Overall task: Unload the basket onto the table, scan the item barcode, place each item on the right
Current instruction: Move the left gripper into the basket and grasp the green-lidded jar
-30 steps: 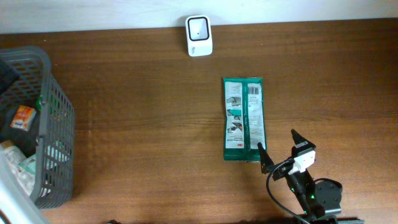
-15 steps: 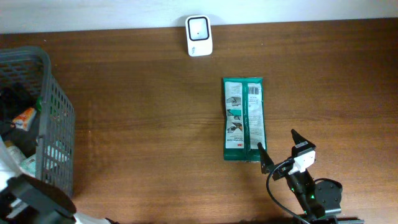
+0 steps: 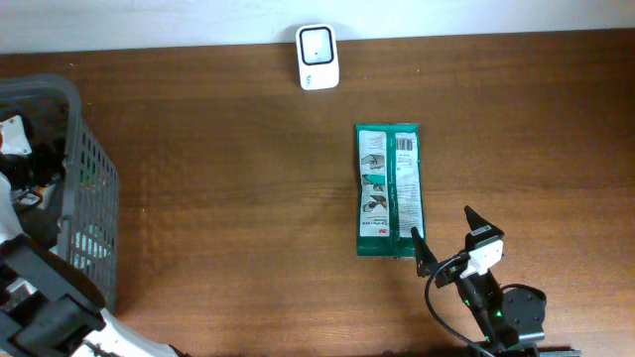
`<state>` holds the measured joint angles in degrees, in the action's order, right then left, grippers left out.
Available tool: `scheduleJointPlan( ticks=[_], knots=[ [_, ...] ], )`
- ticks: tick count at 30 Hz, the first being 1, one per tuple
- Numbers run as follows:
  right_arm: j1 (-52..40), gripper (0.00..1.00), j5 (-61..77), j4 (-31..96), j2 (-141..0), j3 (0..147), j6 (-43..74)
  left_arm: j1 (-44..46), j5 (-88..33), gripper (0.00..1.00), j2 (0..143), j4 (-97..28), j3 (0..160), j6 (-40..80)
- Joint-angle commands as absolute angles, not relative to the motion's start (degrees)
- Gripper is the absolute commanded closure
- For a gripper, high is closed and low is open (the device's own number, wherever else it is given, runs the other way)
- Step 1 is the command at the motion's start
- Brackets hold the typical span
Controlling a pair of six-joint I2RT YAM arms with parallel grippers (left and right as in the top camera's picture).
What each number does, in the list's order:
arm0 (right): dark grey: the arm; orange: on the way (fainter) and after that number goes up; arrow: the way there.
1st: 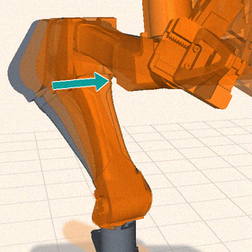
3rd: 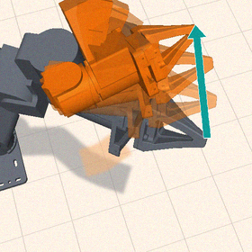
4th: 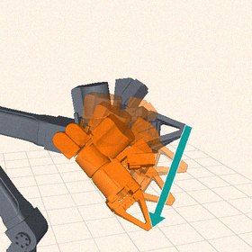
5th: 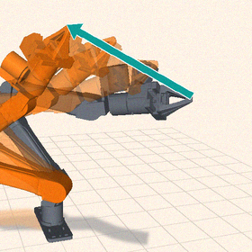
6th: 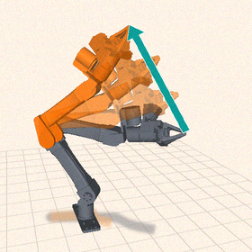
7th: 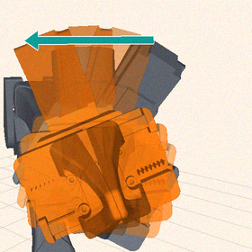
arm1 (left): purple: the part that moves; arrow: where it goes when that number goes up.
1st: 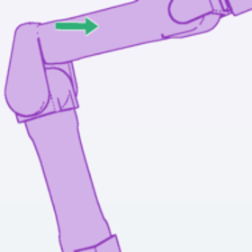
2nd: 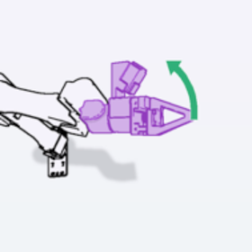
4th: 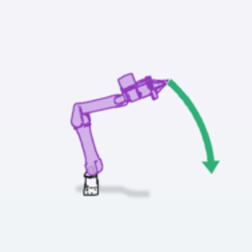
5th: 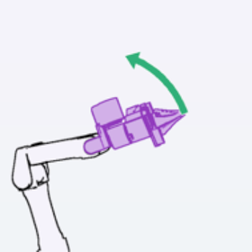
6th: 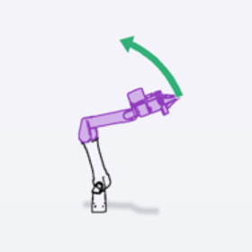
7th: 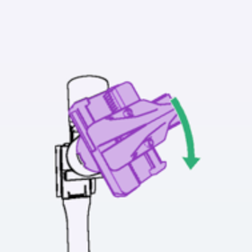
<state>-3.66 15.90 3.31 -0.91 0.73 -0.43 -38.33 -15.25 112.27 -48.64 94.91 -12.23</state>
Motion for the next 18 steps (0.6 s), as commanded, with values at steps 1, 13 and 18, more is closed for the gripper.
scheduleJointPlan(
  ticks=[1, 13, 18],
  knots=[
    [-3.36, 0.02, 15.86, 4.12, -0.51, 0.78, -0.64, -37.19, -16.78, 0.0, 114.26, -47.55, 94.74, -16.43],
    [-3.36, 0.02, 15.86, 4.12, -0.51, 0.78, -0.64, -36.16, -14.98, 0.12, 118.61, -45.69, 94.74, -16.62],
    [-3.36, 0.02, 15.86, 4.12, -0.51, 0.78, -0.64, -36.16, -10.72, 0.32, 118.61, -45.98, 94.74, -14.81]
  ],
)
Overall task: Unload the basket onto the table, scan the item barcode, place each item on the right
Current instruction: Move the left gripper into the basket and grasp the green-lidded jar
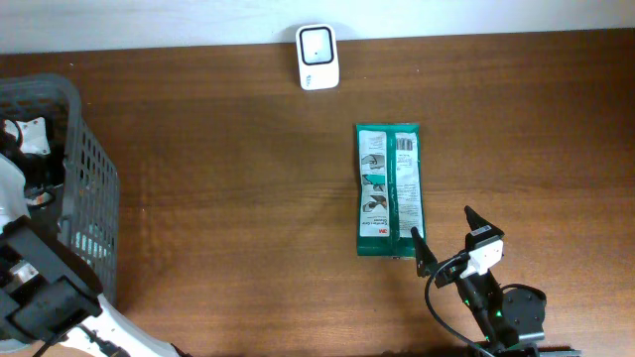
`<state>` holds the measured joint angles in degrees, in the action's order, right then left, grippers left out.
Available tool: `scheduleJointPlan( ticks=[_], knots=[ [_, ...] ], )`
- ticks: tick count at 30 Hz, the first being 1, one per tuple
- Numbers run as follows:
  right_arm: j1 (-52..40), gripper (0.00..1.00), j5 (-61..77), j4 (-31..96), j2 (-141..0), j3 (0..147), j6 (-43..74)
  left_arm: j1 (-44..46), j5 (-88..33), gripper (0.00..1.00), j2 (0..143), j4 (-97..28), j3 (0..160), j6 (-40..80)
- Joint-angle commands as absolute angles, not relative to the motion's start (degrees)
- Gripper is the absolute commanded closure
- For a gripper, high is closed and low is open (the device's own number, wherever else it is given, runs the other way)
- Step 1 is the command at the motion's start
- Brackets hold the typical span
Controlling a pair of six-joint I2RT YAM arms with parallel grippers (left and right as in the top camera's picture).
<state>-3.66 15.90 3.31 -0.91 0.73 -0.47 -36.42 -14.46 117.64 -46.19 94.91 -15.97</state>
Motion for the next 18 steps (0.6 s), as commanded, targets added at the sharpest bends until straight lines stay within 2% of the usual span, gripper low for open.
scheduleJointPlan(
  ticks=[1, 6, 13, 18],
  knots=[
    [-3.36, 0.02, 15.86, 4.12, -0.51, 0.78, -0.64, -36.16, -9.06, 0.33, 118.61, -46.09, 94.74, -13.32],
    [-3.36, 0.02, 15.86, 4.12, -0.51, 0.78, -0.64, -36.1, -6.2, 0.33, 118.61, -46.04, 94.74, -9.85],
    [-3.36, 0.02, 15.86, 4.12, -0.51, 0.78, -0.64, -35.51, -6.44, 0.39, 118.24, -46.98, 96.33, -7.05],
    [-3.36, 0.02, 15.86, 4.12, -0.51, 0.78, -0.64, -34.96, -7.57, 0.44, 114.06, -51.64, 103.22, -5.56]
  ],
)
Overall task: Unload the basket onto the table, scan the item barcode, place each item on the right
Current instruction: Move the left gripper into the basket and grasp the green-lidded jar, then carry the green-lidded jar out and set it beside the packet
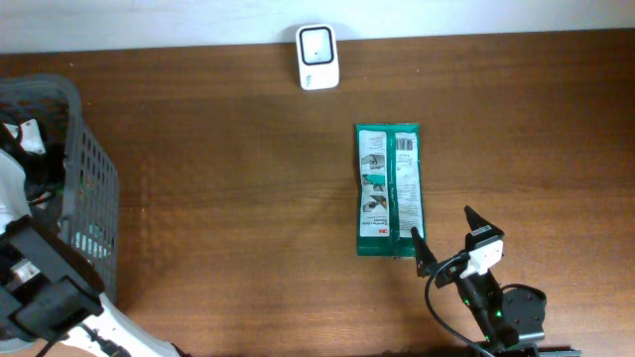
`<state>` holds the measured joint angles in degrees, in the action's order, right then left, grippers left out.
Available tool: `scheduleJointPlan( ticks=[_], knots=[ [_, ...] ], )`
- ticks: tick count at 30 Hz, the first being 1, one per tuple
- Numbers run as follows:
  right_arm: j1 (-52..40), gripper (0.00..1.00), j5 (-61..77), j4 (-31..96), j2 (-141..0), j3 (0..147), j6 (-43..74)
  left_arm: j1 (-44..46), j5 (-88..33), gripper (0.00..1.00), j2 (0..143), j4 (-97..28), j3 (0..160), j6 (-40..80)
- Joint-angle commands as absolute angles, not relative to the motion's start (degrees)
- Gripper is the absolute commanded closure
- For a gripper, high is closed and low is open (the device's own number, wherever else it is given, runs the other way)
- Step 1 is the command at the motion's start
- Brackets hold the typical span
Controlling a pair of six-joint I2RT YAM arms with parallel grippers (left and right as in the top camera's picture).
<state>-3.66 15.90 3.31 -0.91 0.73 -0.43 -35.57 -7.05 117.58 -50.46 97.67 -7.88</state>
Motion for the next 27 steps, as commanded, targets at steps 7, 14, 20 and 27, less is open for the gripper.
scheduleJointPlan(
  ticks=[7, 14, 20, 27],
  knots=[
    [-3.36, 0.02, 15.86, 4.12, -0.51, 0.78, -0.64, -34.92, -7.68, 0.51, 105.16, -53.21, 105.27, -3.18],
    [-3.36, 0.02, 15.86, 4.12, -0.51, 0.78, -0.64, -34.87, -9.5, 0.51, 93.43, -52.51, 105.27, 0.91],
    [-3.36, 0.02, 15.86, 4.12, -0.51, 0.78, -0.64, -33.95, -17.37, 0.53, 79.26, -51.0, 105.27, 3.29],
    [-3.36, 0.02, 15.86, 4.12, -0.51, 0.78, -0.64, -19.88, -18.24, 0.53, 72.23, -52.31, 105.27, 3.29]
  ],
)
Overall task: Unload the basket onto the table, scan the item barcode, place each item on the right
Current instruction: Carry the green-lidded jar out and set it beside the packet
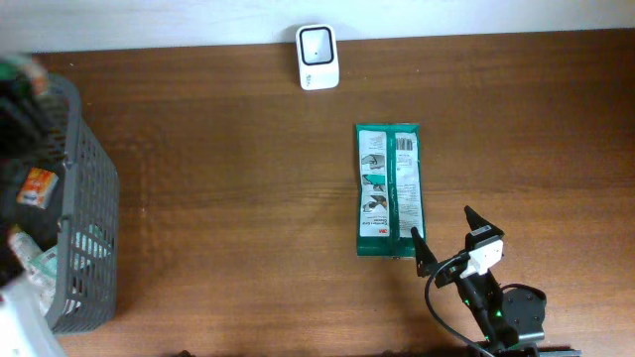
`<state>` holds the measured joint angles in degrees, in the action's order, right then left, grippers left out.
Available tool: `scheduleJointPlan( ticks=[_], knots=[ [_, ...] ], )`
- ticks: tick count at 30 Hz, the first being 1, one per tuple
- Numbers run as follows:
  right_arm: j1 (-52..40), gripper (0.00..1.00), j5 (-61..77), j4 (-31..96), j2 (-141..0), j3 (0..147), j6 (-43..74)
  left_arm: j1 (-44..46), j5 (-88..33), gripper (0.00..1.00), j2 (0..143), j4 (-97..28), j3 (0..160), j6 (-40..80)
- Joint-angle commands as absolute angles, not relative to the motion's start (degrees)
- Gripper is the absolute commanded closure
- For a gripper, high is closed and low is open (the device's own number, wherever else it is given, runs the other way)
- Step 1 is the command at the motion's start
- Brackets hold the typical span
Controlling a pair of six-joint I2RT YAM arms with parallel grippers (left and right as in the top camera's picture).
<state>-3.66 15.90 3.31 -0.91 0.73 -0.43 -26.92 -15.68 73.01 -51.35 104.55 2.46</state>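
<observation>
A green and white packet (389, 190) lies flat on the table right of the middle, its barcode (405, 144) facing up near the far end. The white scanner (317, 57) stands at the far edge. My right gripper (444, 238) is open just off the packet's near right corner, with nothing between its fingers. My left arm (20, 119) is a dark blur over the far end of the grey basket (94, 169). Its fingers cannot be made out, and a blurred greenish patch shows at its tip.
The basket at the left edge holds several items, among them an orange-labelled one (35, 186) and a pale packet (35, 263). The wooden table (228, 198) runs between the basket and the green packet.
My left arm has moved from low inside the basket to a blurred position over its far end, and its body has left the near left corner. The right gripper and the packet are unchanged.
My left arm reached into the basket at all earlier moments, shifting slightly among the items, with its body filling the near left corner. Now it is up at the basket's far end. The right gripper stayed open beside the green packet throughout.
</observation>
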Motion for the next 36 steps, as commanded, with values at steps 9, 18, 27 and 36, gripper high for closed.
scheduleJointPlan(
  ticks=[9, 18, 27, 36],
  knots=[
    [-3.36, 0.01, 15.86, 4.12, -0.51, 0.78, -0.64, 3.6, -18.24, 0.55, 82.76, -61.67, 104.99, 3.44],
    [-3.36, 0.02, 15.86, 4.12, -0.51, 0.78, -0.64, 17.04, -15.18, 0.53, 101.3, -62.65, 104.99, 3.44],
    [-3.36, 0.01, 15.86, 4.12, -0.51, 0.78, -0.64, 26.79, -7.16, 0.53, 116.84, -53.76, 104.99, 3.86],
    [-3.36, 0.02, 15.86, 4.12, -0.51, 0.78, -0.64, 30.24, -6.13, 0.53, 126.3, -44.4, 104.99, 6.87]
  ],
)
